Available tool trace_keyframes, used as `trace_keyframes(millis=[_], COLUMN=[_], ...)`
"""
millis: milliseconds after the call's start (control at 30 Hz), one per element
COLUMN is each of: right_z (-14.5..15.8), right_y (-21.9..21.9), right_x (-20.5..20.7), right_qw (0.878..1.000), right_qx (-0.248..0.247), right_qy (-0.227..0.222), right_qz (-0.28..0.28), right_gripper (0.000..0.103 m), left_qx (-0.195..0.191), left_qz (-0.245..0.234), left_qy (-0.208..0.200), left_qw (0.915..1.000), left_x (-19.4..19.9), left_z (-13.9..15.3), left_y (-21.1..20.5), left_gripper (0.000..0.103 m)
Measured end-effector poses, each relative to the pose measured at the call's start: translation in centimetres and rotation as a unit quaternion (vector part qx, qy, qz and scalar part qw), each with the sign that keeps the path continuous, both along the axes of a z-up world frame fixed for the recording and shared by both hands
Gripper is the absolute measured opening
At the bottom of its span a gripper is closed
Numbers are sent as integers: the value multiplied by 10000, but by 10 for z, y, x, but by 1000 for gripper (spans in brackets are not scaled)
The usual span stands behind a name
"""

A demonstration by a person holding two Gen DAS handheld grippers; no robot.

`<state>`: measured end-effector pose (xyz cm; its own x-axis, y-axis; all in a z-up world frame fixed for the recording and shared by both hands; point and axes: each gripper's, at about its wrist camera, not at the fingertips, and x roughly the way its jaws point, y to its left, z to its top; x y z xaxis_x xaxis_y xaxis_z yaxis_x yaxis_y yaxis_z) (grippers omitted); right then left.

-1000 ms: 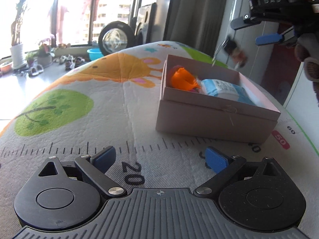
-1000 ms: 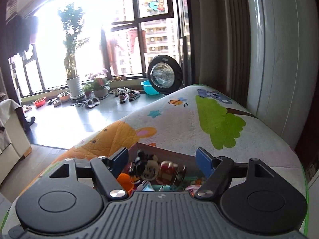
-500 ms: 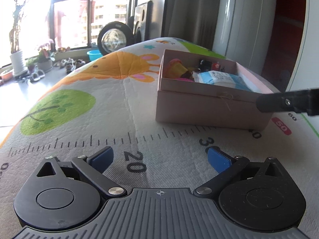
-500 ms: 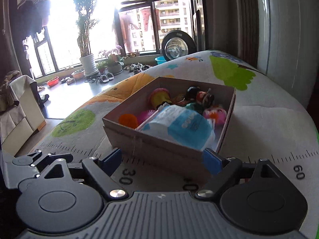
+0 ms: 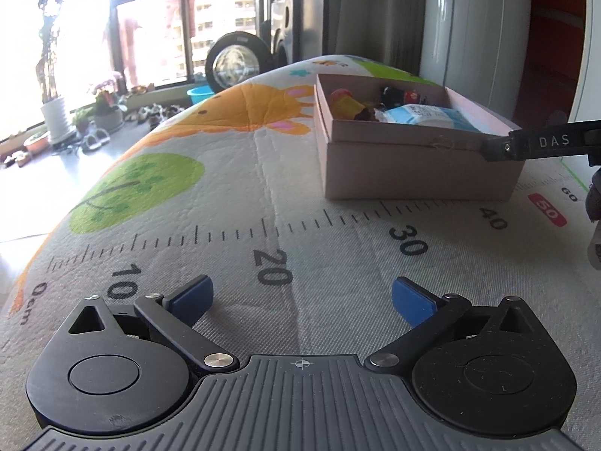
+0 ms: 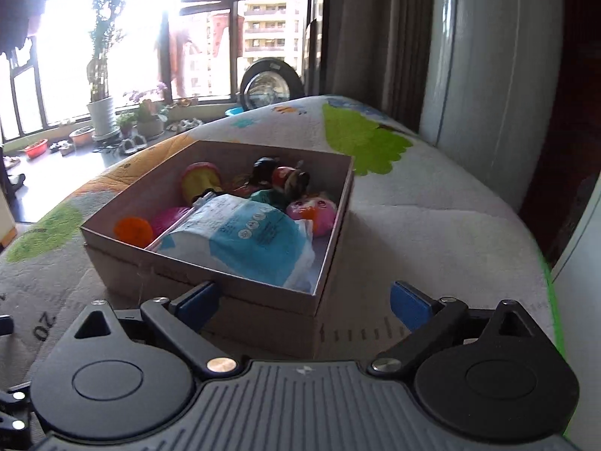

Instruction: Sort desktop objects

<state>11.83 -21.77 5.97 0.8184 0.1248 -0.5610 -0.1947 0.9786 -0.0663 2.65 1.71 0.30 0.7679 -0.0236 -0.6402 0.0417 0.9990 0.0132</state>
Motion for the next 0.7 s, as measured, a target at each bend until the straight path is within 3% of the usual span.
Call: trace_keyframes(millis=[100,200,333,467,633,700], right_z=[-9,-18,-35,-41,-43,-47], right_y=[-2,-10,-13,-1,-9,-9], right_x=[-7,-21,-38,-50,-38,-43], right_qw=[9994,9994,9941,9965,9958,9975], right_qx=[-282,-1,256,-123,190,183], right_qy=[-75,334,987,745,841,621], right_qz=[-205,74,360,366,296,294], right_gripper=[97,103,103,103,103,103], left_qx=[182,237,150,291,145,4], left_qz=[-40,-171,5,-28,-27,-20], left_qy=[59,75,106,51,104,152], left_qw=[9998,9995,9998,9996,9998,9999], left_x=[-1,-5,-5,-6,-5,-3], left_z=[0,-1,-1,-1,-2,-3], left_y=[-9,-20,-30,-41,-39,-35], left_gripper=[103,103,103,103,103,103])
